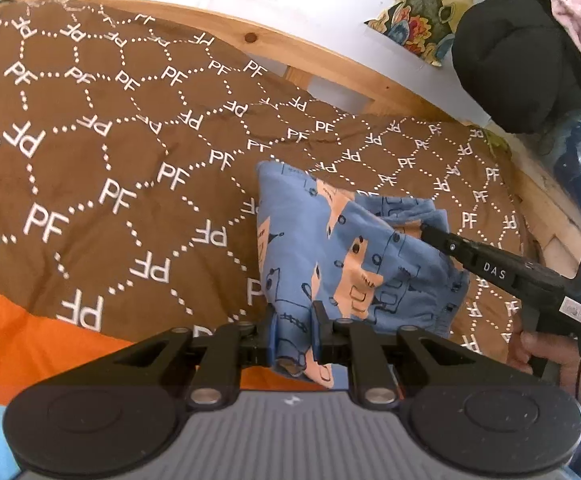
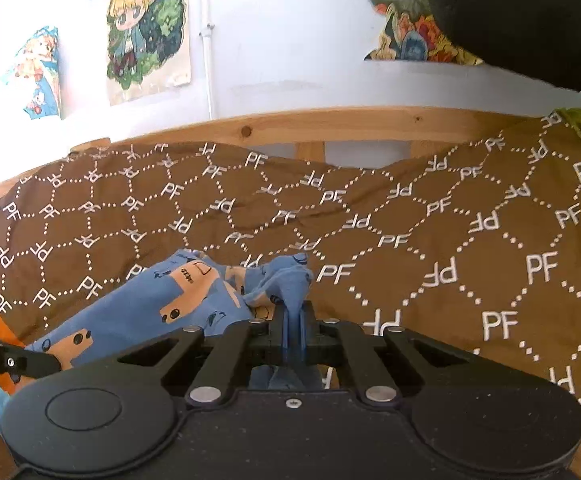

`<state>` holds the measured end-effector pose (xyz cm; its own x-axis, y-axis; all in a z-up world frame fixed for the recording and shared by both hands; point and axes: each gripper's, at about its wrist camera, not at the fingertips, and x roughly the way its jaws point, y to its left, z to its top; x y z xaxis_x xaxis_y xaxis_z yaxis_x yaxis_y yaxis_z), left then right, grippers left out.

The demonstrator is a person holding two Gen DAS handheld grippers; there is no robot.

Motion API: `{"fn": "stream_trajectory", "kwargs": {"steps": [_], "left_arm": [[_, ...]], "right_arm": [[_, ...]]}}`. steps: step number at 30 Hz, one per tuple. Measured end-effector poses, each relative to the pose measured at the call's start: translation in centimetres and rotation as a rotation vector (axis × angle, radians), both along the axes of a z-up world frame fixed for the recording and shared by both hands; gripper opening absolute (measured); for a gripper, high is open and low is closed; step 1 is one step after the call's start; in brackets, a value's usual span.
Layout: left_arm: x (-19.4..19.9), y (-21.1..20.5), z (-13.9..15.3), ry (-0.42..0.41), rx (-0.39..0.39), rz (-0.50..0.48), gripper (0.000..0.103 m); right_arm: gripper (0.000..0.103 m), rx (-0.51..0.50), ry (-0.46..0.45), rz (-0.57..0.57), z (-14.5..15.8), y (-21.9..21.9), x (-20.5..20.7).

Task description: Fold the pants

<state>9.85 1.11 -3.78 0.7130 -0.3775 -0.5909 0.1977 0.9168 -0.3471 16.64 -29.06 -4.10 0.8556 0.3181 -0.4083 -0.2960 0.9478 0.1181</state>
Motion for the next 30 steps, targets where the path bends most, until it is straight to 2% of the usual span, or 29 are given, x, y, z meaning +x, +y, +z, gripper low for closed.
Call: {"fn": "stream_trajectory", "kwargs": {"steps": [4,7,15,20,24,30], "left_arm": [[0.6,0.3,0.2,0.018,-0.004,0.007,0.017],[0.8,0.3,0.4,0.022,0.024,0.008,0.017],[1.3,0.2,0.9,0.017,0.030,-0.004,0.017],[2.2,0.0,1.8,-0.002,0.028,-0.012,0.017],[3.7,0.1,3.2,-0.001,-0.014,-0.001,0.017],[6.3,-0.6,5.2,-0.076,0.003,0.020,0.017]], "right_arm": [[0.004,-0.009,0.039,0.006,-0.2,0.7,0.7],[0.004,0.005,0.058,0.011,0.2,0.7,1.1],[0.005,-0.020,0.058,0.032,1.5,0.8,1.5],[0.004,-0.052,0.024,0.055,3.5,1.0,2.3],[0.004,-0.091,-0.005,0.084,5.7,1.4,3.8],[0.004,-0.161,-0.062,0.113,9.1,2.2,7.2]]}}
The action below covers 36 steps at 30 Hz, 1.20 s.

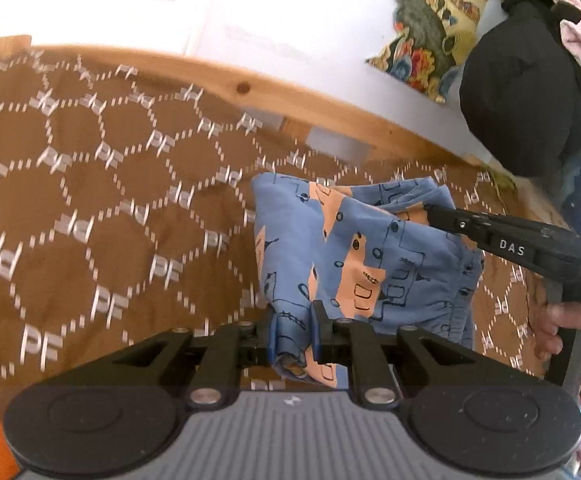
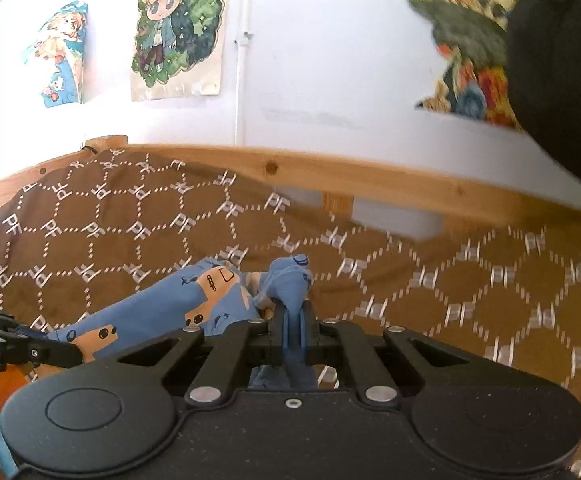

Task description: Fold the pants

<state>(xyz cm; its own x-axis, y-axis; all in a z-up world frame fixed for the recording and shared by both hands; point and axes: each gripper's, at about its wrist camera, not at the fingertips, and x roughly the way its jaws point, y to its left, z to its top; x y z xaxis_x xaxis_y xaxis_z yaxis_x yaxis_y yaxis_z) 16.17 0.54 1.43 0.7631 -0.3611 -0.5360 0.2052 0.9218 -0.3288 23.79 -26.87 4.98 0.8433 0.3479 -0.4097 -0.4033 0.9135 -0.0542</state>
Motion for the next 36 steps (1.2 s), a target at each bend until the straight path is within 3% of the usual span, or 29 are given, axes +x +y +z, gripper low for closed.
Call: {"fn": "stream_trajectory", "kwargs": {"steps": [7,10,18,25,28,30,32,34,36], "left_arm": [[2.8,-0.7,0.5,-0.036,0.009,0.018,0.017],[4.2,-1.0,-0.7,-0.006,-0.004,0.030,0.017],[5.4,-2.0,-3.2,0.048,0.070,0.047,0.017],[5.7,-1.6,-3.8,0.089,0.071,0.062,0.019],[6.0,-1.4,-4.0,0.121,0.061,0.077,0.024],[5.9,-1.0,-4.2,0.131,0.052,0.090,0.036],[5.5,-0.5,-4.2,0.125,0.053,0.114,0.060],[5.0,-0.2,-4.0,0.123,0.048,0.146,0.069],[4.3,0.3,-3.9,0.117,0.035,0.169,0.080]], "right_arm": [[0.004,-0.041,0.009,0.002,0.5,0.4,4.2],[0.004,-0.056,0.028,-0.006,-0.9,0.5,5.8],[0.005,-0.052,0.108,-0.055,-5.8,0.1,8.0],[0.011,0.015,0.136,-0.089,-6.6,-1.3,8.5],[0.030,0.019,0.111,-0.113,-6.3,-1.4,8.1],[0.057,0.011,0.077,-0.128,-5.9,-1.5,7.4],[0.065,-0.003,0.034,-0.140,-5.6,-1.5,6.5],[0.076,-0.017,-0.002,-0.153,-5.3,-1.4,5.4],[0.096,-0.001,-0.023,-0.144,-5.2,-1.5,4.0]]}}
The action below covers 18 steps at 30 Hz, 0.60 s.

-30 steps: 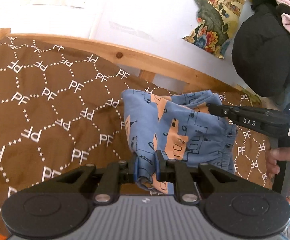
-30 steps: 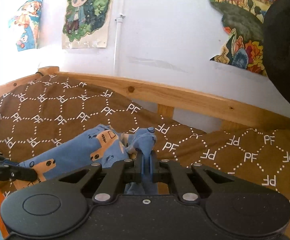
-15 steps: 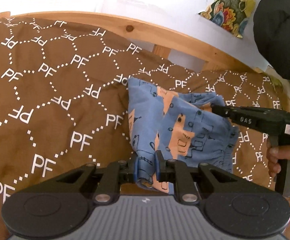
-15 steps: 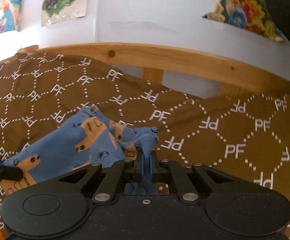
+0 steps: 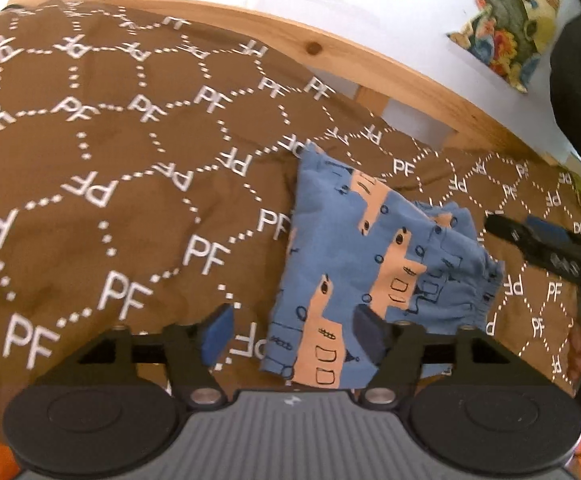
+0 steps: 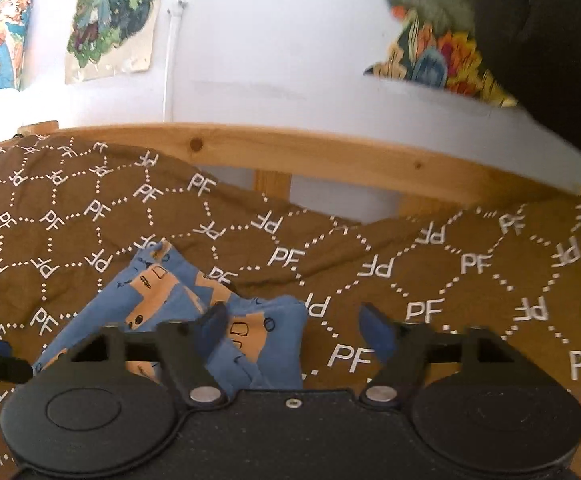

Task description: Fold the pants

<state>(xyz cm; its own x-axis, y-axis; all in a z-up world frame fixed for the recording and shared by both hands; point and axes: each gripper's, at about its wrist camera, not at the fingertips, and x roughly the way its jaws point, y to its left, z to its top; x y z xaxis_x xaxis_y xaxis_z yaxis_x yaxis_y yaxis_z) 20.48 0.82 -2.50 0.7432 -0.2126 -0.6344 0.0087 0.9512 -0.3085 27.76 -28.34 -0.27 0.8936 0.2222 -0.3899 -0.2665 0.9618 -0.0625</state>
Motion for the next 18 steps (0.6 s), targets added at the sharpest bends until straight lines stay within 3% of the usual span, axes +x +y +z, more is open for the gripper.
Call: {"fn": "stream_trajectory", "kwargs": {"steps": [2,4,8,14,18], "left_arm": [[-0.9,0.2,0.1,-0.002,0.005,0.019,0.098],[-1.9,0.3,0.0,-0.023,0.020,0.027,0.102],[-3.3,0.0,0.0,-0.033,0.081,0.025,0.102],[-5.3,-0.7,0.5,-0.065,0.116,0.031,0.103],[-7.2,-1.3,0.7,-0.072,0.181,0.024,0.103]], "right_arm": [[0.101,0.030,-0.002,0.034,-0.2,-0.1,-1.4],[0.102,0.046,0.001,0.045,-0.7,-0.1,-2.7],[0.102,0.077,-0.006,0.017,-1.4,0.1,-5.0],[0.102,0.075,-0.088,0.018,-1.1,0.8,-7.2],[0.102,0.058,-0.113,-0.064,-1.5,0.7,-6.8]]}}
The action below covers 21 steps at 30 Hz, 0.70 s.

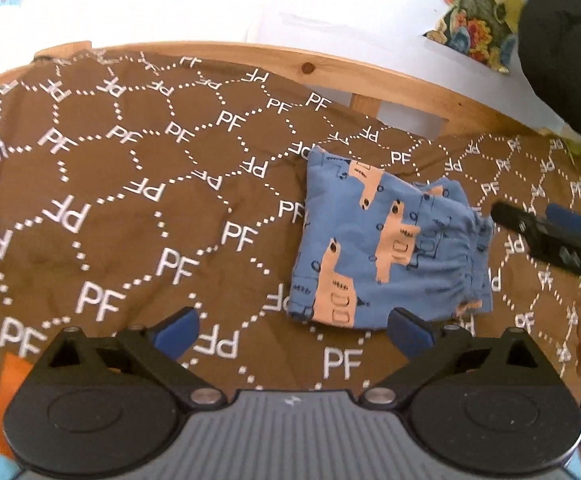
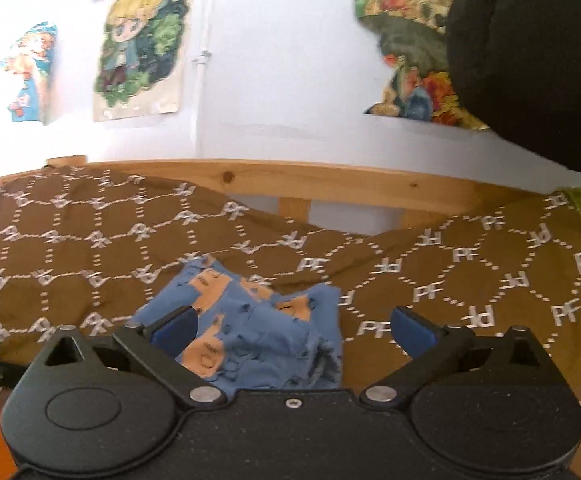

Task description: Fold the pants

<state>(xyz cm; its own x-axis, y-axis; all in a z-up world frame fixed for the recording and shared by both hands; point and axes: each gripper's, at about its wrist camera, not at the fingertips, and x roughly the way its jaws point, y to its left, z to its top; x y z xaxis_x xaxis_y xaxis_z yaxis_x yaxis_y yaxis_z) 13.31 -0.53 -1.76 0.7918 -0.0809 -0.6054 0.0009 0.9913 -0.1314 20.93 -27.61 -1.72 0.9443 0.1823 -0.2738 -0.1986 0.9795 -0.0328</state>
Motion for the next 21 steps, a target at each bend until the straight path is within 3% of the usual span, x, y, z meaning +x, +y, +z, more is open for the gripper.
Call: {"fn": "stream_trajectory", "kwargs": {"steps": [4,9,14,21], "left_arm": [[-1.4,-0.6,-0.1,0.021,0.021,0.010,0.103],[-2.8,-1.5,0.4,-0.018,0.077,-0.008,0.103],[-3.3,-2.0,0.8,-0.041,0.088,-0.010,0.103],[-4.4,-2.0,0.5,-0.048,0.078,-0.026,0.103]], "right_arm": [[0.102,-0.012,0.026,-0.131,-1.2,-1.2,1.1],[0.102,-0.034,0.096,-0.204,-2.5,-3.0,1.5],[0.102,0.084,0.068,-0.192,-1.1,-4.1,-1.0],[0.102,0.094,0.012,-0.127,0.7,-2.5,-4.8]]}}
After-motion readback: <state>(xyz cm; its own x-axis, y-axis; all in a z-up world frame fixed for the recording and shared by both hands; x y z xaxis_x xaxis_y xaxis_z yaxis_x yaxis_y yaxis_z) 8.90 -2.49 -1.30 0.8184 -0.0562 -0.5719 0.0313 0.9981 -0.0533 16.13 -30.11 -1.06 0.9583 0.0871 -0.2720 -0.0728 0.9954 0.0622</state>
